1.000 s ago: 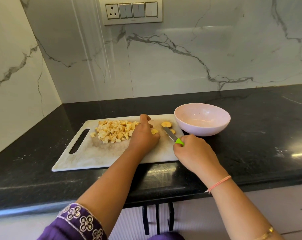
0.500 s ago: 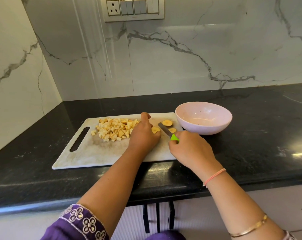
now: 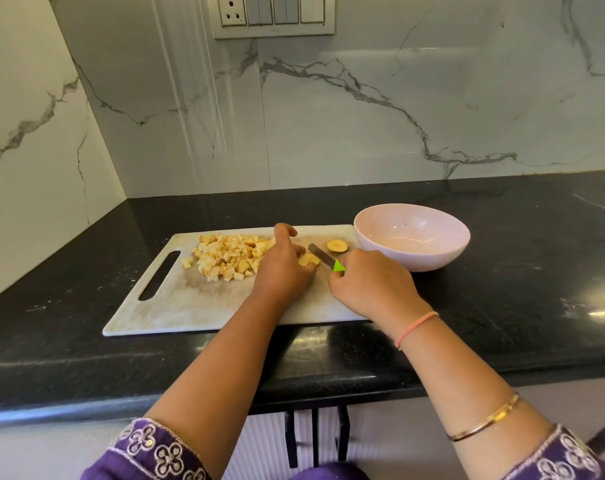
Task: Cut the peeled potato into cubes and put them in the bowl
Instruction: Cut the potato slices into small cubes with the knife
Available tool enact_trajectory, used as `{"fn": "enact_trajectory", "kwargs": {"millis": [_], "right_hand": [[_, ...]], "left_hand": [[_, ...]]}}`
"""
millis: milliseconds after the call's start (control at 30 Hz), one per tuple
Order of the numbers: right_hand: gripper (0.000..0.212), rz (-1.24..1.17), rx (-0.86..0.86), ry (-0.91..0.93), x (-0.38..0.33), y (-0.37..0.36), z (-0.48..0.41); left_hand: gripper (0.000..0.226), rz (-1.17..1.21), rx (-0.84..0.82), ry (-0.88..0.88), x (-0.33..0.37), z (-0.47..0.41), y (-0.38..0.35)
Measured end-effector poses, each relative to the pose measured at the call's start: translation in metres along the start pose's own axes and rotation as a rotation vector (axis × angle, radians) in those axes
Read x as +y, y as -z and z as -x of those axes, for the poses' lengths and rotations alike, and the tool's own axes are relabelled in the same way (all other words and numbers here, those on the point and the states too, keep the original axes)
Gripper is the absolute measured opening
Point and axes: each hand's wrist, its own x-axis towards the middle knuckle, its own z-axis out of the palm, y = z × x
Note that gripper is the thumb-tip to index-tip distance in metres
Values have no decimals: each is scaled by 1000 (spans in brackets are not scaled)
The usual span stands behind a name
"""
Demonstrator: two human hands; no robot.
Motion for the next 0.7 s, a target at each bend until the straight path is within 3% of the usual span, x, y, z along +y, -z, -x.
{"fn": "enact_trajectory", "kwargs": {"millis": [433, 600, 700], "right_hand": [[10, 217, -27, 72, -14, 18, 7], [24, 225, -33, 76, -13, 17, 29], [16, 199, -24, 71, -10, 18, 36]], "left_hand": [[43, 21, 28, 1, -2, -1, -6], [41, 11, 24, 20, -2, -2, -8], [42, 10, 17, 22, -1, -1, -7]]}}
